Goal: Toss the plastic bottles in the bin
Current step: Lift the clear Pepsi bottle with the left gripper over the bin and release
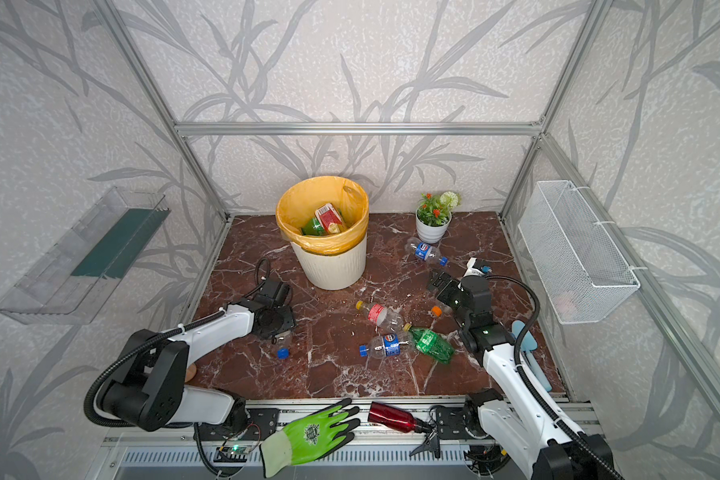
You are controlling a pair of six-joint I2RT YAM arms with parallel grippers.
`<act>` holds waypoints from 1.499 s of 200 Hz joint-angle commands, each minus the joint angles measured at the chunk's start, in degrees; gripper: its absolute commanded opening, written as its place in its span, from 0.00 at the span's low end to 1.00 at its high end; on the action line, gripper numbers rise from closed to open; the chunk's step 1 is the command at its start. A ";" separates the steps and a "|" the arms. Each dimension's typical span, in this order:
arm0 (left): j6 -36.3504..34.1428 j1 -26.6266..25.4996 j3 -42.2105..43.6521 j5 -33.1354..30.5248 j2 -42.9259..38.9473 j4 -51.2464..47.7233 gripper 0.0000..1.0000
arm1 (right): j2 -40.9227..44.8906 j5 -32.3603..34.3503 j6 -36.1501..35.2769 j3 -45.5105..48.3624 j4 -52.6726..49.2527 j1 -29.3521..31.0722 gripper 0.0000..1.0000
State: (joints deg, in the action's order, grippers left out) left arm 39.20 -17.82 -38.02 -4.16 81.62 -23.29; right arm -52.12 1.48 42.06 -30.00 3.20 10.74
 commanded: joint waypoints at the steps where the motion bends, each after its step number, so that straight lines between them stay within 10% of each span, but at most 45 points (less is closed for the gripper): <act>1: -0.06 0.28 0.14 3.95 1.28 0.85 0.60 | 0.29 0.02 0.56 0.38 0.50 -0.52 0.99; 73: 0.15 0.25 -0.02 1.48 -8.57 -1.65 0.47 | -0.48 -0.86 1.88 1.08 1.47 -1.42 0.99; 130: -0.11 0.25 -0.25 -7.81 -35.61 -1.43 0.43 | 1.02 -0.36 -0.40 1.64 -1.93 -5.38 0.99; 168: -12.05 0.25 -4.46 -14.13 -49.96 10.78 0.42 | 5.62 -1.03 1.05 4.82 -2.26 -9.21 0.99; 242: -22.32 0.25 -39.40 2.14 -14.64 16.54 0.44 | 7.77 -2.78 2.41 5.72 -1.46 -9.69 0.99; 285: -23.38 0.18 -62.34 4.75 6.64 -5.48 0.66 | 8.73 -3.17 0.92 4.56 -3.04 -9.85 0.99; 300: -23.37 0.16 -60.89 2.48 5.82 -4.76 0.87 | 9.13 -2.67 0.42 4.51 -3.63 -10.00 0.99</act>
State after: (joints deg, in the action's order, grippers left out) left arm 17.61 -17.67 -97.43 -1.54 88.79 -18.72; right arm -44.18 -1.30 43.88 -24.18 1.04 1.10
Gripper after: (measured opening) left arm 0.731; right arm 0.990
